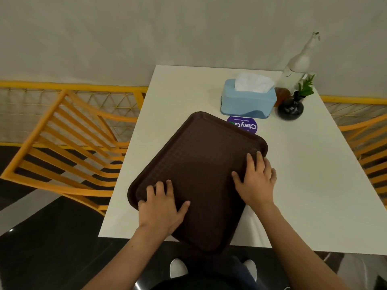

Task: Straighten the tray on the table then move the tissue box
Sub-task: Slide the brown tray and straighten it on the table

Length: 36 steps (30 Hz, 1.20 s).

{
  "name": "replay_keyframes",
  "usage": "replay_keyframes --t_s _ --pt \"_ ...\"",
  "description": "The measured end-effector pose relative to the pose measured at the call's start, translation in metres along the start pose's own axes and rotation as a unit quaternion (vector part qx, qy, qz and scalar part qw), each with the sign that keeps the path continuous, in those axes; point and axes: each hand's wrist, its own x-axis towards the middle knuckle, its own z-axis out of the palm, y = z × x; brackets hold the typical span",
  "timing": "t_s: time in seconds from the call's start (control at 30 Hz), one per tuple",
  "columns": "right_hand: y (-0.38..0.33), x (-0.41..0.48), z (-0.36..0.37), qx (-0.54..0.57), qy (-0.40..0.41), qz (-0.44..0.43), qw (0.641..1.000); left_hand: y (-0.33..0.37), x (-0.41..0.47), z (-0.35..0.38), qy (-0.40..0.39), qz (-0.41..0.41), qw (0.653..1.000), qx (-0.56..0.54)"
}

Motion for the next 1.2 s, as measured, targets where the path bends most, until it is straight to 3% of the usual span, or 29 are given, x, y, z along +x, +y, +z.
replay_keyframes --t_s 0.17,0.37,0.57,0.67,0.83,0.97,1.2 --pt "0.009 -0.007 0.002 0.015 -0.021 0.031 0.999 0.0 0.002 -0.008 -0.029 0.036 0.999 -0.019" --pt "0.02 0.01 0.001 0.009 -0.039 -0.018 0.999 -0.015 0.047 -0.025 0.143 0.126 0.976 -0.107" --pt "0.02 0.039 -0.005 0.057 -0.081 -0.105 0.99 -0.035 0.069 -0.004 0.102 0.08 0.984 -0.121" --pt "0.023 0.048 -0.012 0.07 -0.061 -0.141 0.986 -0.041 0.064 0.008 0.109 0.062 0.985 -0.115" --pt "0.026 0.031 -0.014 0.066 -0.074 -0.08 0.992 -0.045 0.056 0.021 0.115 0.009 0.983 -0.146" --pt "0.022 -0.001 -0.001 0.032 -0.108 -0.082 0.99 -0.048 0.055 0.023 0.104 -0.018 0.983 -0.152" --pt "-0.006 0.01 0.011 0.004 -0.07 -0.101 0.992 -0.067 0.061 0.023 0.11 -0.024 0.981 -0.159"
